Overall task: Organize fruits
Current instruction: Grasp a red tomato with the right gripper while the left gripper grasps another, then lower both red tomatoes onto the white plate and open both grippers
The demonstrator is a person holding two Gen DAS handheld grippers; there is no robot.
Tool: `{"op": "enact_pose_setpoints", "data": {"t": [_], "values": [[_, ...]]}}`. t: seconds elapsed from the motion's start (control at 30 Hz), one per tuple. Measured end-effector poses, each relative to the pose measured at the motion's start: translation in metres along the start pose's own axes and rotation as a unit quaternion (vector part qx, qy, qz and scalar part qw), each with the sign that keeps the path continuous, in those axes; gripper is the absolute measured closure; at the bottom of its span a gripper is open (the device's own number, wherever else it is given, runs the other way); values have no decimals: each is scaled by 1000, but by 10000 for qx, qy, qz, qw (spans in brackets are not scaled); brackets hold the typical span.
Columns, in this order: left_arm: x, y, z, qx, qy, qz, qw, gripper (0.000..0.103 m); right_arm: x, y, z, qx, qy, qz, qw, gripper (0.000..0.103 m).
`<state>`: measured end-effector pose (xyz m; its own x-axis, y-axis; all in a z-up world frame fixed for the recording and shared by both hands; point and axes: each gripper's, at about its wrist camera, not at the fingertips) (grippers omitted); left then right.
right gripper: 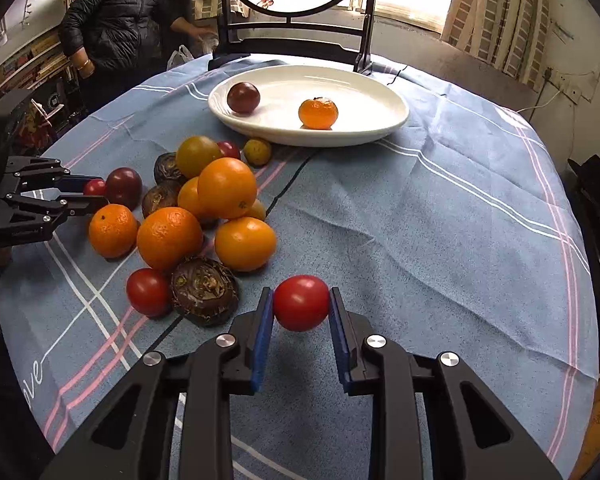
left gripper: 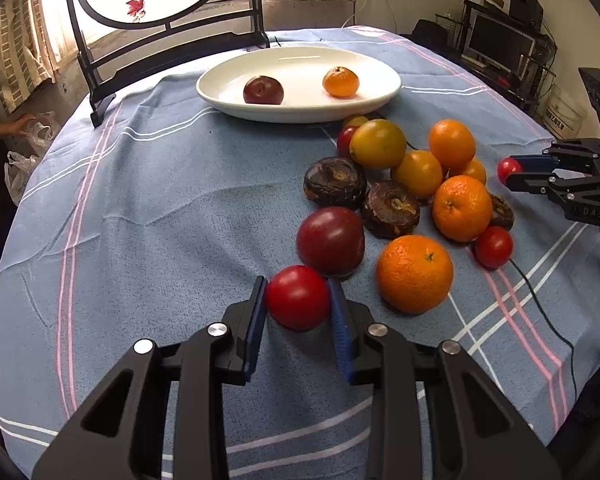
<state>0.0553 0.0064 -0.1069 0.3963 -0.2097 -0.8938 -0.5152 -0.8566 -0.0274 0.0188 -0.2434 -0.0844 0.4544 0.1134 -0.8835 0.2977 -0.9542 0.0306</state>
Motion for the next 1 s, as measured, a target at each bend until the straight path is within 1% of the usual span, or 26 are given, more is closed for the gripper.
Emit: {"op": "enact_pose_setpoints", "data": {"t": [0.1, 0.27, 0.37, 0.43, 0.57, 0.67, 0.8, 0.87, 1.0], "values": [[-16, 2, 0, 34, 193, -79, 9998, 74, -10, -3, 0, -19, 128, -12, 9999, 76], [-45, 5, -3, 67, 560, -112, 9983, 74, -23, -9, -1, -79, 310, -42, 9995, 76], [-58, 4, -6, 26, 731, -120, 9972, 74, -26, -13, -2, -137, 340, -95, 9993, 76], [-60, 6, -8, 40, 788, -145, 9968, 74, -23, -17, -3, -216, 264, -128, 9993, 76], [-52, 9, -21, 7, 724, -72, 9974, 74, -18, -21, -9, -282, 223, -129, 9993, 76], [-47, 12, -42, 6, 733, -96, 9973, 74, -28, -22, -23, -345, 403, -80, 9986, 76], [-53, 13, -81, -84, 1022, -159, 9946, 74, -48, -18, -57, -384, 804, -9, 9960, 75], [-54, 15, -103, -143, 1156, -271, 9928, 74, -53, -14, -79, -297, 1020, 23, 9943, 75], [-46, 19, -145, -354, 1298, -594, 9891, 74, -45, -3, -125, -31, 1198, -93, 9928, 75]]}}
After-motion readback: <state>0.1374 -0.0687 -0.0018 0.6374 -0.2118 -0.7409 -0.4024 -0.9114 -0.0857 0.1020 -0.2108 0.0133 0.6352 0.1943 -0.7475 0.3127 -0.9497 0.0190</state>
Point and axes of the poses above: each gripper's, at about its wrist camera, not at the fingertips, and x roughly the way its jaws point, y to its right, z to its underside, and after that the axes turned 10 degrees about -y, right-handed
